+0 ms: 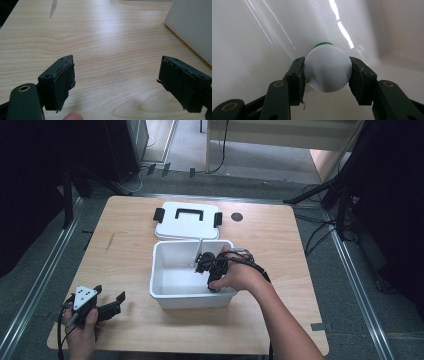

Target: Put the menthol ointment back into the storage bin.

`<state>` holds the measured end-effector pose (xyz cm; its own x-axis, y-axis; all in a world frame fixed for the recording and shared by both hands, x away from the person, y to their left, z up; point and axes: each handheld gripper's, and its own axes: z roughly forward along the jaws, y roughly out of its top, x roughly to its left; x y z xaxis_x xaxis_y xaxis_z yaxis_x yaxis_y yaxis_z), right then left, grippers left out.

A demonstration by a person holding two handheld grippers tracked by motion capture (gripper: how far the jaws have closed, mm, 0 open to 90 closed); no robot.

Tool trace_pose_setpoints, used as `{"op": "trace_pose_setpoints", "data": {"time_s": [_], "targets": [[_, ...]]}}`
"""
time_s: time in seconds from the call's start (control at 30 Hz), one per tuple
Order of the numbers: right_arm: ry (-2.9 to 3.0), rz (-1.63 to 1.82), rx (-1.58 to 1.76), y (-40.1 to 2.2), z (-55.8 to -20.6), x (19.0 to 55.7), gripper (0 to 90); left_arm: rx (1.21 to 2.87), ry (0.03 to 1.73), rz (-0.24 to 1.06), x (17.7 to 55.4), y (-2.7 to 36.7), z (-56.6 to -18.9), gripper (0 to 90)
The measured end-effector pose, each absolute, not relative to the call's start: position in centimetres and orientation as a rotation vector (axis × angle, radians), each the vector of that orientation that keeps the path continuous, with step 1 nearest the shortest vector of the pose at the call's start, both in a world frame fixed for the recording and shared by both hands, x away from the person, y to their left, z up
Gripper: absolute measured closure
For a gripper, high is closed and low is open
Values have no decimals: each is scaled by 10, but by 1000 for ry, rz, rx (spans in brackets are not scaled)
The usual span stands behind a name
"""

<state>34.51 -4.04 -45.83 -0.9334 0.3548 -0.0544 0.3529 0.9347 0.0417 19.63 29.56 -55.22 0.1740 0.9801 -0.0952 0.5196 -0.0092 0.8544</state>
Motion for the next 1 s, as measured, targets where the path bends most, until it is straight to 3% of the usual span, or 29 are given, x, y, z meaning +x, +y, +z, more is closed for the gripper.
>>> {"op": "trace_pose_setpoints", "data": {"time_s": [0.4, 1.0], "targets": [[3036, 110, 564, -45, -454, 345, 510, 1644, 1454, 719, 196, 295, -552, 145], [2927, 398, 698, -94, -389, 335, 481, 1652, 1454, 721, 197, 295, -552, 146]]}}
